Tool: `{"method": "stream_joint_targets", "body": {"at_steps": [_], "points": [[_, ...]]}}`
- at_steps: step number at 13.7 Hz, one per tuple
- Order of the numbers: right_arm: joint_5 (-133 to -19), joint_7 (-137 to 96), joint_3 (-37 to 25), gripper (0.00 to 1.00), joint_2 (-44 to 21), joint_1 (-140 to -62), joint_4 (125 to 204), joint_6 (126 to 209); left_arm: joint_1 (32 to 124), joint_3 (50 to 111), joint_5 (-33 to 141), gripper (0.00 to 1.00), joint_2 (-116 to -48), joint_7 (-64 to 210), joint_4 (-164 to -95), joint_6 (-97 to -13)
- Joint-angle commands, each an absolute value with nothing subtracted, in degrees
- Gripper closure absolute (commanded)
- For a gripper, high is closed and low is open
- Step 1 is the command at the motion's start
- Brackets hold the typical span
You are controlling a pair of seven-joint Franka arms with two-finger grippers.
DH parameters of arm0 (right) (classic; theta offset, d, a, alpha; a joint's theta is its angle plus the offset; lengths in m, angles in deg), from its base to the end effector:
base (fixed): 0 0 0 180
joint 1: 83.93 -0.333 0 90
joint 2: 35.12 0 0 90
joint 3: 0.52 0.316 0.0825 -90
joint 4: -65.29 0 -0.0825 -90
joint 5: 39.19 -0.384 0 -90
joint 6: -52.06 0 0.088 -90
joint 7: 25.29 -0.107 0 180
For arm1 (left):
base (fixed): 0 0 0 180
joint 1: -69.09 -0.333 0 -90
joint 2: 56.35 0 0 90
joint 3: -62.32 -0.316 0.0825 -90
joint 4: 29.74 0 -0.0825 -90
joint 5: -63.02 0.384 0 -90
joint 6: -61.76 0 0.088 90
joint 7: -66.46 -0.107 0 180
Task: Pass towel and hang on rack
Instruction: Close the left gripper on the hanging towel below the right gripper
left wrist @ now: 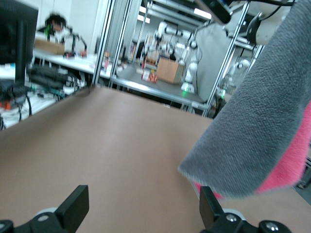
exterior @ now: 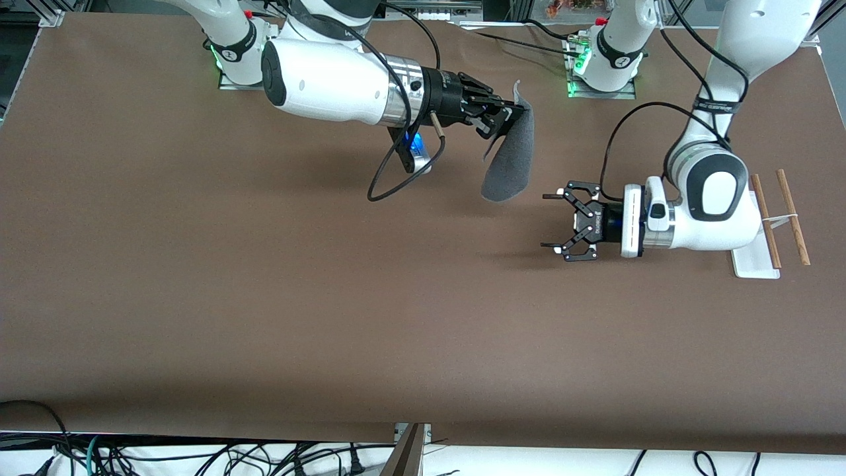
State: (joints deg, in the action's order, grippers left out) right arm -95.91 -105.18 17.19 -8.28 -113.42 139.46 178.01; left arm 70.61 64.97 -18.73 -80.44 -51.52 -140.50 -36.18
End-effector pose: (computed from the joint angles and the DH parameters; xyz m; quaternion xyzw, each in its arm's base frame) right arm 0.5157 0.5206 0.5570 -0.7293 0.4340 0.3550 0.3921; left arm 0.5897 -0.1344 0.2960 0.5978 -0.4822 0.3657 0.5258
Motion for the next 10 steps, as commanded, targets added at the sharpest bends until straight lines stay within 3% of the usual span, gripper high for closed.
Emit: {"method": "stream_joint_targets", "body": {"at_steps": [1, 10], "points": [[-98.16, -106.85, 17.41, 1.00, -6.39, -113.46, 136.75, 178.44, 71.47, 66.97, -25.91, 0.00, -80.08, -60.18, -144.17, -36.06], [-98.42, -109.40, 17.41, 1.00, -4.62, -113.46, 133.84, 179.50, 67.51, 68.30, -23.73, 0.00, -80.17, -60.63, -146.10, -26.31]]}}
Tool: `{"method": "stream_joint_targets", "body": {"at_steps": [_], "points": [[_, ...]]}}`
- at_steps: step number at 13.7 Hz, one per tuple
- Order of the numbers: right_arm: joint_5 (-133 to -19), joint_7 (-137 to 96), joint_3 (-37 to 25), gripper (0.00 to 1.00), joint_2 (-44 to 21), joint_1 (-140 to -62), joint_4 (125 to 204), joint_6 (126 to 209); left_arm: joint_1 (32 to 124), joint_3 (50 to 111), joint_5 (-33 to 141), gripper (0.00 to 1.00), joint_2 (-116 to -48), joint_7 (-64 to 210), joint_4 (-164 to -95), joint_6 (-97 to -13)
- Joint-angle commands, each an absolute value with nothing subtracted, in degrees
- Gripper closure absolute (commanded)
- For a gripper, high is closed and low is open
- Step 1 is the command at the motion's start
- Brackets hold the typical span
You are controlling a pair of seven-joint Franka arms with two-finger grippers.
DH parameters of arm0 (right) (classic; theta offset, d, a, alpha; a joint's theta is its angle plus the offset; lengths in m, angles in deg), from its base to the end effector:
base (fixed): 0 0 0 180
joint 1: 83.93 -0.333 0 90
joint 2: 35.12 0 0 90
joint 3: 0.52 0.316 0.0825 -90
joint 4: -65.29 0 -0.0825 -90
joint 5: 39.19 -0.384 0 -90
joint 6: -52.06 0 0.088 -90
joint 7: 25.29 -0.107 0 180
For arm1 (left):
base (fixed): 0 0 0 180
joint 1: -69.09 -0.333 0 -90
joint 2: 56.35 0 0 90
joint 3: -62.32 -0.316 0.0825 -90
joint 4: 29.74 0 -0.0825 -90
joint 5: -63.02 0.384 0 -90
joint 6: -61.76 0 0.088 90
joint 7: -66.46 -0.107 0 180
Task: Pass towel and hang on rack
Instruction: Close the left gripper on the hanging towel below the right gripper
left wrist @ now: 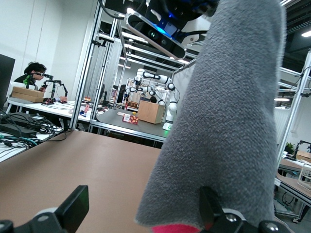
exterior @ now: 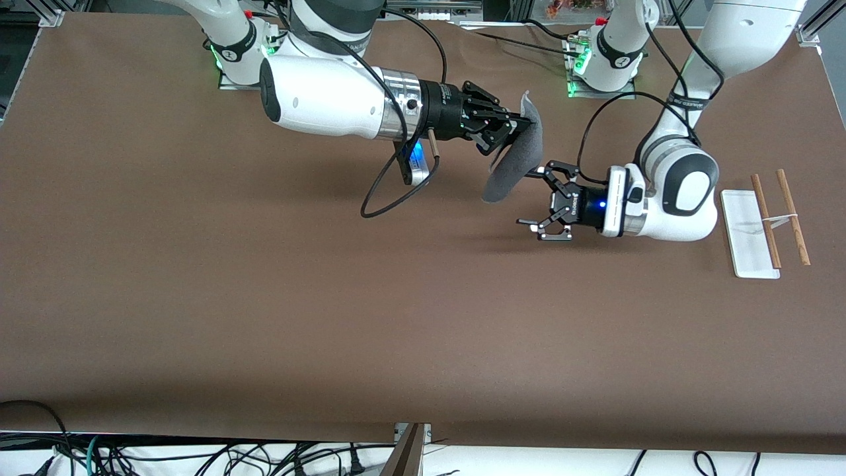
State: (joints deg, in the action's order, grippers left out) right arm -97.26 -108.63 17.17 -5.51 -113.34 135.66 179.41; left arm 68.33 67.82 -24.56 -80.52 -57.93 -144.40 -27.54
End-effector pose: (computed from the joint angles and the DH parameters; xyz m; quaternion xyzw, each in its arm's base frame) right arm 0.5332 0.5215 0.5587 -0.6983 0.4615 0.3704 0.4027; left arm 0.5635 -0.1520 0.2898 0.5271 -0.4603 0.4055 0.5881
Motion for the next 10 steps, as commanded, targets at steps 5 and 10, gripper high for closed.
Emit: {"method": "stream_joint_targets", "body": {"at_steps": [5, 10], "points": [[-98.42, -109.40, 17.41, 1.00, -4.71, -113.55, 133.84, 179.59, 68.21, 68.39, -23.64, 0.00, -80.17, -61.33, -148.39, -24.11], [-98.42, -110.54, 17.41, 1.00, -4.62, -113.55, 132.97, 179.67, 69.79, 68.83, -24.08, 0.00, -80.17, -62.30, -149.54, -24.55]]}}
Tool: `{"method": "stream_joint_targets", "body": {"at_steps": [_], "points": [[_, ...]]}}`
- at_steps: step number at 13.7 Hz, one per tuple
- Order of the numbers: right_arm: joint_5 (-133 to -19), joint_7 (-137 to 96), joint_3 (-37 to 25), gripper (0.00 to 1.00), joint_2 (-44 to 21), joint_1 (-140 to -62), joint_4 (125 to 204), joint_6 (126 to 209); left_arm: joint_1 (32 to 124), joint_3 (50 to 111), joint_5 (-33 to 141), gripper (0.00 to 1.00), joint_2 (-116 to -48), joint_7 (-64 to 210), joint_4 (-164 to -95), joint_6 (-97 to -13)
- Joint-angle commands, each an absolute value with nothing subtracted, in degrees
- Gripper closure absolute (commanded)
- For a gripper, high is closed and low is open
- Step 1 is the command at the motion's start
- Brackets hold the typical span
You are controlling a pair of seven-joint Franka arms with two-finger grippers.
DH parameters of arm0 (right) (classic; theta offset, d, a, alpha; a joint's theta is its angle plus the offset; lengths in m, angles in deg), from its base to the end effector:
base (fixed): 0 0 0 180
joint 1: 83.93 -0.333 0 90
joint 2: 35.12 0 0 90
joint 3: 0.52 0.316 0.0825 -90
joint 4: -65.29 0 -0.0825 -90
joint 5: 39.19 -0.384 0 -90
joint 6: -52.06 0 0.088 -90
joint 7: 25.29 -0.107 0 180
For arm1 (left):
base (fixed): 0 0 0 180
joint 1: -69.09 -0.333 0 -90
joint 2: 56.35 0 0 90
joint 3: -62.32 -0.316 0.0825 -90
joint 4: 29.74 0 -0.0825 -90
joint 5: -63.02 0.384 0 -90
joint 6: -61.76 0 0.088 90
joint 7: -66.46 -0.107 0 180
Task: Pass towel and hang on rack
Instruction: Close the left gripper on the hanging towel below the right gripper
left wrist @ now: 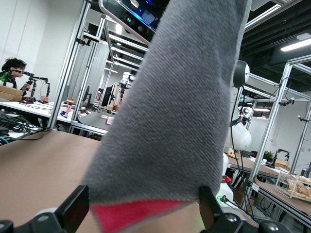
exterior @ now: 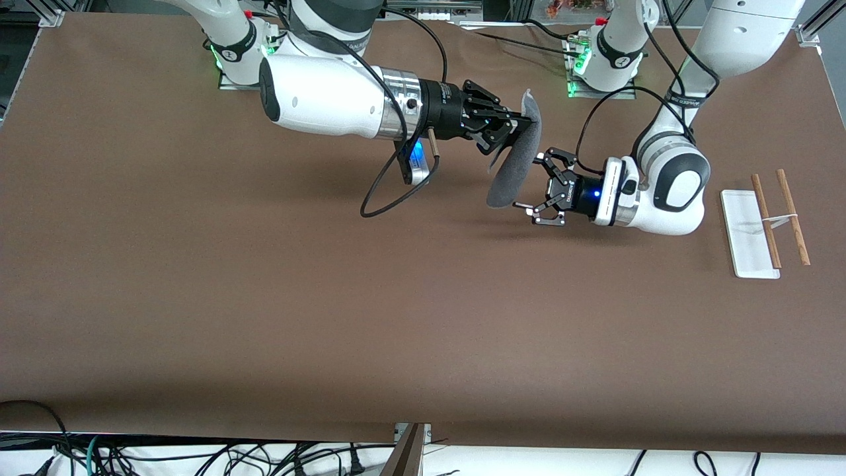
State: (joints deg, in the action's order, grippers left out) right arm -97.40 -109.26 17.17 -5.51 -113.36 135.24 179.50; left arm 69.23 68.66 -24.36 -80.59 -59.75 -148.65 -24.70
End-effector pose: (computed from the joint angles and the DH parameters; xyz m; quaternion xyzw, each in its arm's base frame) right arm 0.5337 0.5213 0.5626 -0.6945 0.4641 0.3724 0.4045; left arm 0.5312 -0.1709 0.2678 0.5095 -0.4548 0.3827 0.6221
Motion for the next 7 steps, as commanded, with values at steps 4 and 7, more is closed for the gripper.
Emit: {"method": "stream_joint_targets", "body": {"at_steps": [4, 7], "points": [[-98.42, -110.54, 17.41, 1.00, -4.62, -113.55, 132.88, 179.67, 71.73, 69.44, -27.77, 0.01, -80.26, -62.30, -149.45, -25.60], [-98.42, -110.54, 17.41, 1.00, -4.62, -113.55, 132.88, 179.67, 72.51, 69.44, -29.78, 0.04, -80.69, -62.30, -149.28, -26.13]]}}
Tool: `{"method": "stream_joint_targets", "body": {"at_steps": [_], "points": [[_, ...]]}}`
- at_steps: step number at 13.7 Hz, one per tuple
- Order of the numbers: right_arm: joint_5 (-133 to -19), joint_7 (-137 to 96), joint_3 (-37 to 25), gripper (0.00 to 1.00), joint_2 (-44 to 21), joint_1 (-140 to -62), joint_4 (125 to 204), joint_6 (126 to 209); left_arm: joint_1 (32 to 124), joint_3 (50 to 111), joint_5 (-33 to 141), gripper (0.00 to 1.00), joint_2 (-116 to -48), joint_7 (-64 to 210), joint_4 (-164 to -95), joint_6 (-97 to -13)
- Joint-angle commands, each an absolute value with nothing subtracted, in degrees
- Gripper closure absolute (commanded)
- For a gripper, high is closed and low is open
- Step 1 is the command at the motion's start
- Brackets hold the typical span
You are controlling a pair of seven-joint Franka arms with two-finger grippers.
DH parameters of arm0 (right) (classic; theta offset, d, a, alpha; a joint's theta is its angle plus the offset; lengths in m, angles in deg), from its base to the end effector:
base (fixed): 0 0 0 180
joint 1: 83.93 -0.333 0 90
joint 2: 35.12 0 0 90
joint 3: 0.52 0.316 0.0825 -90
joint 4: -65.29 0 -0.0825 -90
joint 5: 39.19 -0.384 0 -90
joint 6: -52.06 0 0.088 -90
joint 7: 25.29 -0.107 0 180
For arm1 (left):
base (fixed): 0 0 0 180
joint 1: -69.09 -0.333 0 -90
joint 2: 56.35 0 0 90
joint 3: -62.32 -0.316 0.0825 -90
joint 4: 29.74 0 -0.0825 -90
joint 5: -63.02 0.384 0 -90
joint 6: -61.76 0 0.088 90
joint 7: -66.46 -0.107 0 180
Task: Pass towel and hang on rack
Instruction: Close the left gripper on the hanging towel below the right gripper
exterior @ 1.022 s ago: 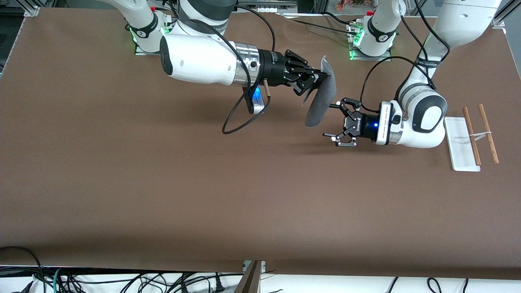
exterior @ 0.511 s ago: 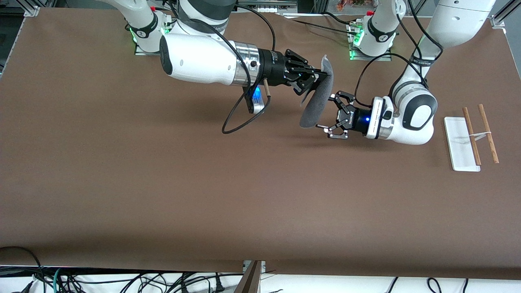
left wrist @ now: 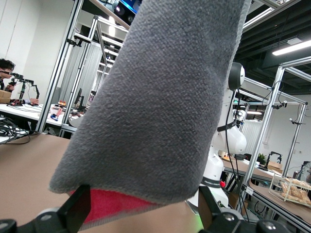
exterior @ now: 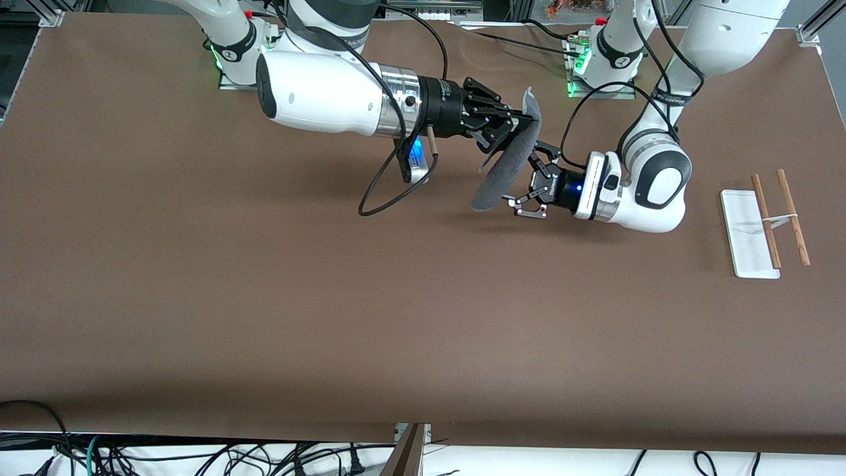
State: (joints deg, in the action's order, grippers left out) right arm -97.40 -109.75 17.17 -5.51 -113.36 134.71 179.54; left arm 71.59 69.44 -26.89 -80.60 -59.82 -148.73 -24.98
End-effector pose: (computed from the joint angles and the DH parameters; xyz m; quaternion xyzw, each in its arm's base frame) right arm 0.5343 0.5208 0.5674 -0.6920 0.4651 0.3729 0.4071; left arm 0.5251 -0.1997 0.2707 0.4983 -0.4517 0.3829 0.6333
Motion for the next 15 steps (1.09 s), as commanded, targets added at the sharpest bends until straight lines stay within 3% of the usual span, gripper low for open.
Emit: {"method": "stream_joint_targets", "body": {"at_steps": [1, 3, 4, 6, 9, 10, 15], "points": [[-98.42, -110.45, 17.41, 1.00, -4.54, -113.55, 132.88, 179.67, 73.13, 69.53, -30.32, 0.04, -81.31, -62.39, -149.10, -27.09], [-98.42, -110.45, 17.41, 1.00, -4.54, -113.55, 132.88, 179.67, 73.40, 69.53, -30.94, 0.05, -82.19, -62.39, -148.66, -28.15], [-98.42, -110.45, 17.41, 1.00, -4.54, -113.55, 132.88, 179.67, 73.49, 69.53, -31.29, 0.13, -82.19, -62.39, -148.66, -28.15], [-98.42, -110.45, 17.41, 1.00, -4.54, -113.55, 132.88, 179.67, 73.57, 69.53, -31.29, 0.51, -82.11, -62.39, -148.75, -27.98], [-98.34, -110.45, 17.41, 1.00, -4.54, -113.55, 132.88, 179.67, 73.40, 69.53, -31.29, 0.95, -82.02, -62.39, -148.75, -27.89], [-98.34, -110.45, 17.41, 1.00, -4.54, -113.55, 132.88, 179.67, 73.40, 69.53, -31.29, 1.00, -82.02, -62.48, -148.75, -27.89], [-98.42, -110.36, 17.41, 1.00, -4.54, -113.55, 132.88, 179.67, 73.22, 69.53, -31.29, 1.00, -81.84, -62.48, -148.66, -27.80]]}}
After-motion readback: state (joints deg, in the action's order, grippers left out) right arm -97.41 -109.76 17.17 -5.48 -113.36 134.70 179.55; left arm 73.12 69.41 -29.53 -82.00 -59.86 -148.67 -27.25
